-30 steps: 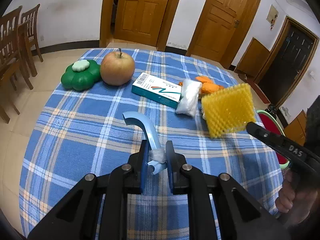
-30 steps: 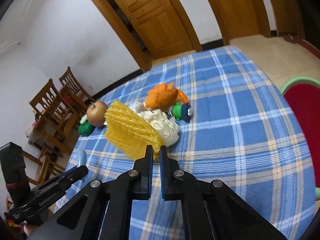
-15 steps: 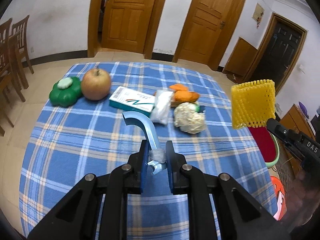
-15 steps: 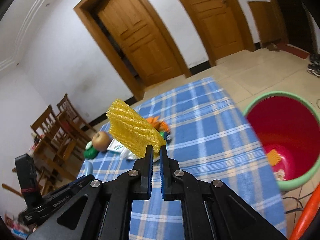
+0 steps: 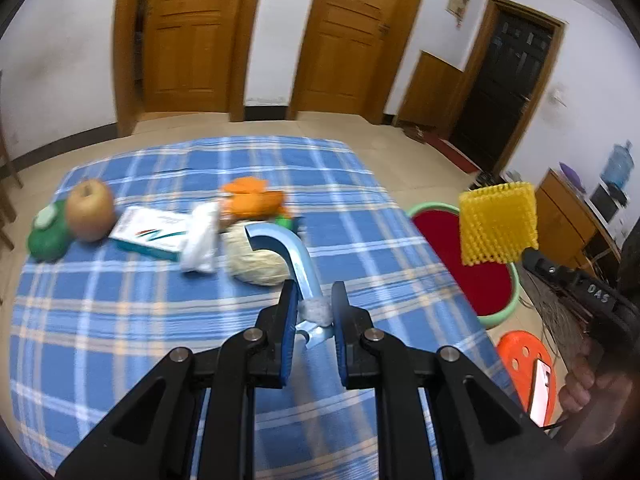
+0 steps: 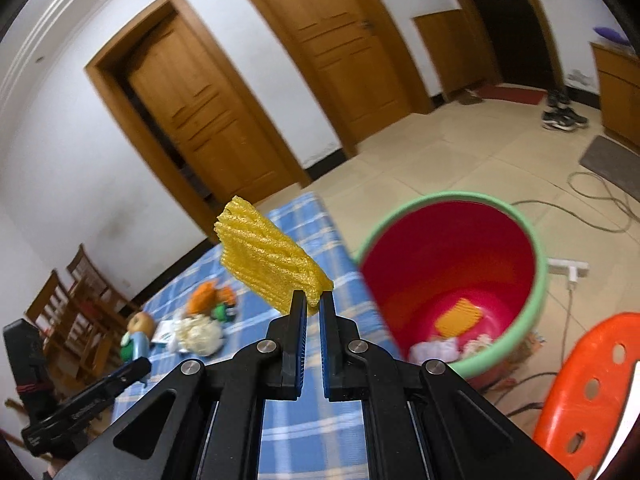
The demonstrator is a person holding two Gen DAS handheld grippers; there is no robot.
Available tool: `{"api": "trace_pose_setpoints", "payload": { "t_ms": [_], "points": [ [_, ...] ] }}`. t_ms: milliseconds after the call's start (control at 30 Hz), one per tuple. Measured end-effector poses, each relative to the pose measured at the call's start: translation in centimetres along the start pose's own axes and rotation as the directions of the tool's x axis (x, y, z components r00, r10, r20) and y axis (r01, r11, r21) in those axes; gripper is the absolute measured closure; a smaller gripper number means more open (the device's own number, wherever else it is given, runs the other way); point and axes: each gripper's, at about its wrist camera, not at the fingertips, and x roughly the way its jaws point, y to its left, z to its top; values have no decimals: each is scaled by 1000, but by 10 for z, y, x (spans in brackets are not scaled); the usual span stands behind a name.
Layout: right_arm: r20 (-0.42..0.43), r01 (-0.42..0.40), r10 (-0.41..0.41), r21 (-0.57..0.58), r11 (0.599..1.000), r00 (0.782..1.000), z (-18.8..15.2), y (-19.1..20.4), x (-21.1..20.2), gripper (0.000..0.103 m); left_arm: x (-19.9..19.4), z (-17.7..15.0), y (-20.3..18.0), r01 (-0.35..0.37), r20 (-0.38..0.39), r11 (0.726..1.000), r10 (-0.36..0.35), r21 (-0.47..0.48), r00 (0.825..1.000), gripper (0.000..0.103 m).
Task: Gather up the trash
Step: 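Open the right tool over the red bucket while the left tool releases the blue piece, then move both open tools back from the bucket toward the table items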
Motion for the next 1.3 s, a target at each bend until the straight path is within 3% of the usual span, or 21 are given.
{"api": "trace_pose_setpoints", "payload": {
  "t_ms": [400,667,767,1300],
  "points": [
    [-33,192,-189,117,974,981,1,-73,4,95,51,14,-86,125,-94,982,-112,144,989,87],
    [-70,209,-200,159,965,977,2,-103,13,92,92,20,-140,196,-162,957,-163,213,973,87],
    [-73,208,-198,170,963,977,5,-112,16,85,105,21,-155,214,-181,950,-174,226,968,87],
    [-14,169,-169,153,974,986,14,-110,4,77,146,24,-183,234,-235,939,-175,251,956,85]
  ]
}}
